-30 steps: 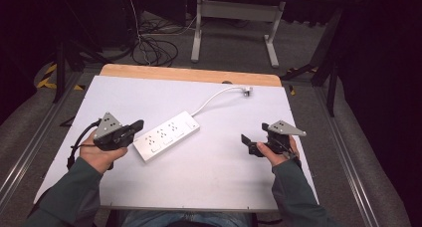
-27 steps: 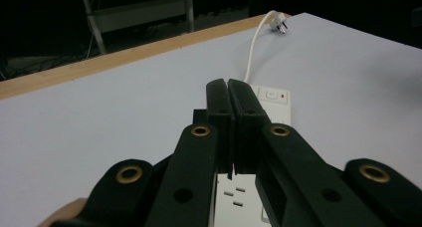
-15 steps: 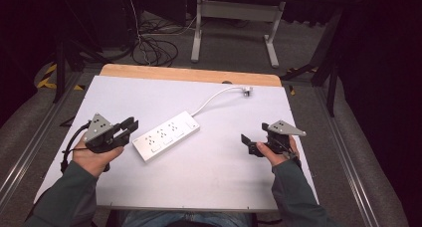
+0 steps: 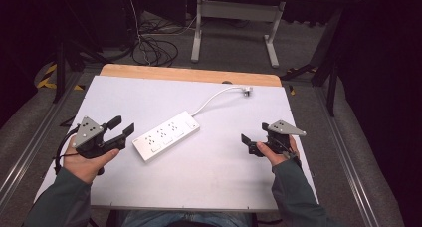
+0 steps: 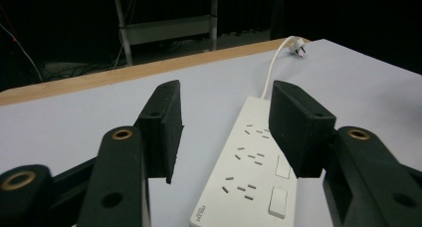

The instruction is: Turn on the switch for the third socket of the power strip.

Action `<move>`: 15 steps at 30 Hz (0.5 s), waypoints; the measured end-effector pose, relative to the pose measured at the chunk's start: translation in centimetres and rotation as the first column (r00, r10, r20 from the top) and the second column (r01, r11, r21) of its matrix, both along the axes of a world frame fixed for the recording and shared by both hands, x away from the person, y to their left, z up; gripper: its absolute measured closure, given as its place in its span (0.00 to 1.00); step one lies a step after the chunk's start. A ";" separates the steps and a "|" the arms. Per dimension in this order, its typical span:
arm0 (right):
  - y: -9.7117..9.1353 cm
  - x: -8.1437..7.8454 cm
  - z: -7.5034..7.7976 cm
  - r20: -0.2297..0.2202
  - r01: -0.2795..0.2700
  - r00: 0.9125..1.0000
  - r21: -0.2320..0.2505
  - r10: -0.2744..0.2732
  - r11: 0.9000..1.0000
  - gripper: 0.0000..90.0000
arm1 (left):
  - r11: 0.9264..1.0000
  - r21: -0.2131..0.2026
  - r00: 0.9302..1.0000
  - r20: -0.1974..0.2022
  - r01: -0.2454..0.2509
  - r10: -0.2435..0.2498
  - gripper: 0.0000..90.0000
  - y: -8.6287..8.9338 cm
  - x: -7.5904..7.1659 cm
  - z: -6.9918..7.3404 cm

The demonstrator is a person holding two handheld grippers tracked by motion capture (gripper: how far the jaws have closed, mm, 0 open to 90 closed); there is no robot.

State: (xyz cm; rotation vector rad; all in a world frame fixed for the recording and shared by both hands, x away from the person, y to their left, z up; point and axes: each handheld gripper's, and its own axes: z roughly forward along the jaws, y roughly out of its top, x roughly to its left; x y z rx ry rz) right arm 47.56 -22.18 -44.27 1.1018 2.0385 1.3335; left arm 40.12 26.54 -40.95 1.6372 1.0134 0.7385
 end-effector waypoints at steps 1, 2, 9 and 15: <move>0.0 0.0 0.0 0.000 -0.001 1.000 0.000 0.001 1.000 0.09 | 1.000 -0.001 1.000 0.001 -0.003 0.003 0.51 0.1 0.0 0.0; 0.0 0.0 0.0 -0.001 -0.001 1.000 0.001 0.001 1.000 0.09 | 1.000 -0.002 1.000 0.000 -0.007 0.007 0.49 0.1 -0.1 0.0; 0.0 0.0 0.0 -0.003 0.000 1.000 0.003 0.000 1.000 0.09 | 1.000 -0.003 1.000 -0.003 -0.024 0.024 0.35 0.6 -0.5 0.1; 0.0 0.0 0.0 0.001 0.001 1.000 0.003 -0.001 1.000 0.09 | 0.999 -0.002 0.999 -0.009 -0.043 0.043 0.26 0.7 -0.6 0.1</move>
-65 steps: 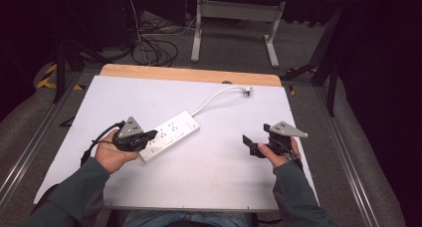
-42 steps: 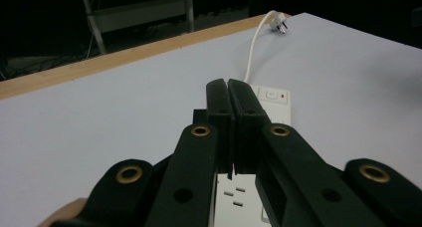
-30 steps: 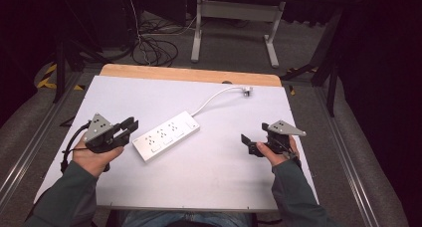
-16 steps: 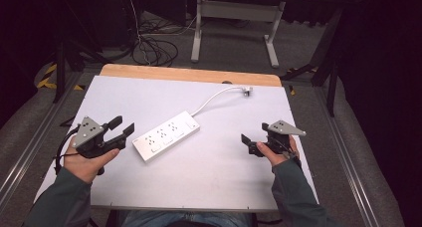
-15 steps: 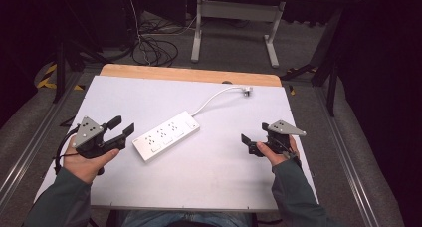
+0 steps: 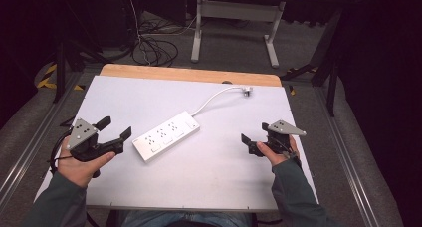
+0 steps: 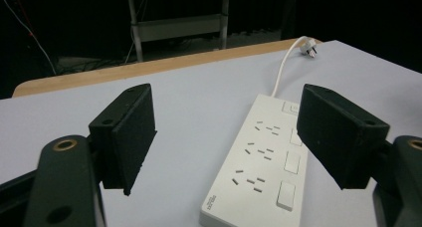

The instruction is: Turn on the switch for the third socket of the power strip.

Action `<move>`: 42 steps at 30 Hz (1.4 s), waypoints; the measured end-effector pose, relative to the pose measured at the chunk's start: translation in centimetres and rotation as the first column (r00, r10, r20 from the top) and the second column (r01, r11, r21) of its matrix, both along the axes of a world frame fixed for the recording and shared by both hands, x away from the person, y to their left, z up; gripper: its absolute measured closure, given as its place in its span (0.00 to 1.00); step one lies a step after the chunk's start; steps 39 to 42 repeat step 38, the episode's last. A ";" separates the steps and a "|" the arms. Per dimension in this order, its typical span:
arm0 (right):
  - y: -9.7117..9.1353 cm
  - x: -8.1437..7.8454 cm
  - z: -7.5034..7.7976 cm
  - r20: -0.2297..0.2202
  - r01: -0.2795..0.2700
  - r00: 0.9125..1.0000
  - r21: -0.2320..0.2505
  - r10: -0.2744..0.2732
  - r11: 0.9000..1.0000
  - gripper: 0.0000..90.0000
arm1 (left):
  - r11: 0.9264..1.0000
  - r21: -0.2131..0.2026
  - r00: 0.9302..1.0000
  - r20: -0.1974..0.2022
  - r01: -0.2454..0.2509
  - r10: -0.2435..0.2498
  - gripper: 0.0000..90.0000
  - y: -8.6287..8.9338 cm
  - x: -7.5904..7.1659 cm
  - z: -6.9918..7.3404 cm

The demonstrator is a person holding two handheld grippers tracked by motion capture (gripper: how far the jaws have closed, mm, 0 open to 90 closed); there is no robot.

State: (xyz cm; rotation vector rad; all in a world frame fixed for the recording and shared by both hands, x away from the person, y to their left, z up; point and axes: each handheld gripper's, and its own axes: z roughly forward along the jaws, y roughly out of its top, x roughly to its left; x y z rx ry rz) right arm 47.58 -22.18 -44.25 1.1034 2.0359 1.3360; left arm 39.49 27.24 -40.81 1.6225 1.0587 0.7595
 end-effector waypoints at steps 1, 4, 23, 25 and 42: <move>0.0 0.0 0.0 0.001 -0.001 1.000 0.000 0.001 1.000 0.09 | 1.000 -0.002 1.000 -0.003 0.000 0.000 0.25 0.0 0.0 0.0; 0.0 0.0 0.0 -0.002 0.001 1.000 0.000 -0.001 1.000 0.09 | 1.000 -0.001 1.000 -0.001 -0.012 0.012 0.22 0.1 0.0 0.0; 0.0 0.0 0.0 -0.007 0.002 1.000 0.004 -0.002 1.000 0.09 | 0.997 -0.030 0.997 0.010 -0.073 0.074 0.02 0.8 -0.3 0.2; 0.0 0.0 0.0 -0.007 0.001 1.000 0.003 -0.001 1.000 0.09 | 0.997 -0.034 0.997 0.014 -0.073 0.074 0.02 0.9 -0.3 0.2; 0.0 0.1 0.0 -0.007 0.002 1.000 0.003 -0.002 1.000 0.09 | 0.995 -0.047 0.996 -0.004 -0.090 0.090 0.02 1.5 0.0 -0.1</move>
